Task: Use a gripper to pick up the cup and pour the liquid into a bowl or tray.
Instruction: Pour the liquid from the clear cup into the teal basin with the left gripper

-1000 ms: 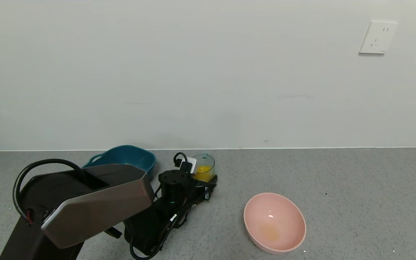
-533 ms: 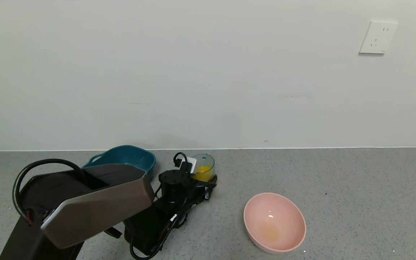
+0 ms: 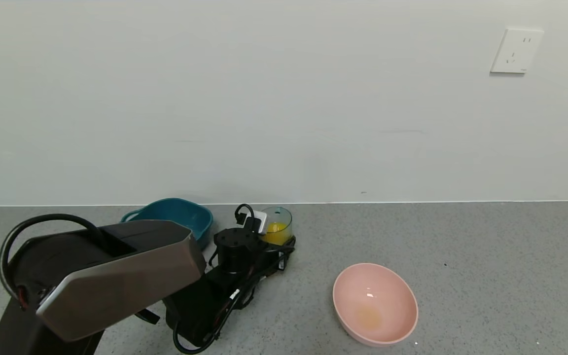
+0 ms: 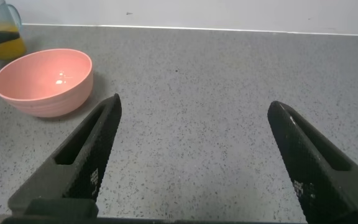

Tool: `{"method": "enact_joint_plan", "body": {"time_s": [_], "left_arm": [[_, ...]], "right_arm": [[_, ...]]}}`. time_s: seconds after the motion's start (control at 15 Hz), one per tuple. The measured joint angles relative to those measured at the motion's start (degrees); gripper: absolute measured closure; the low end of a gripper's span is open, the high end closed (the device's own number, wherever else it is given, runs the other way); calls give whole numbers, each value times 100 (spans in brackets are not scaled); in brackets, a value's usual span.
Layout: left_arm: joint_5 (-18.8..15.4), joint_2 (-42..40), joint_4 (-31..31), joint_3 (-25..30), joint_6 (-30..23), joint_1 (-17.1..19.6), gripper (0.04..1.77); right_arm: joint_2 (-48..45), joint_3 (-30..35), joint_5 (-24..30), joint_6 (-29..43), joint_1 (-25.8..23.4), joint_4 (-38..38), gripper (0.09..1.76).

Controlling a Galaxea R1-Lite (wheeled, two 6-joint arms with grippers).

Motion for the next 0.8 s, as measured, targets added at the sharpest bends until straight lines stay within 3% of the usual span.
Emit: {"method": "enact_joint_plan", "body": {"time_s": [0.4, 0.8], "left_arm": [[157, -1014, 898, 9, 135, 21, 52], [157, -2550, 2400, -113, 173, 306, 52]], "right_arm": [[0, 0, 0, 0, 0, 0, 14], [0, 0, 2, 0, 0, 0, 14]]}}
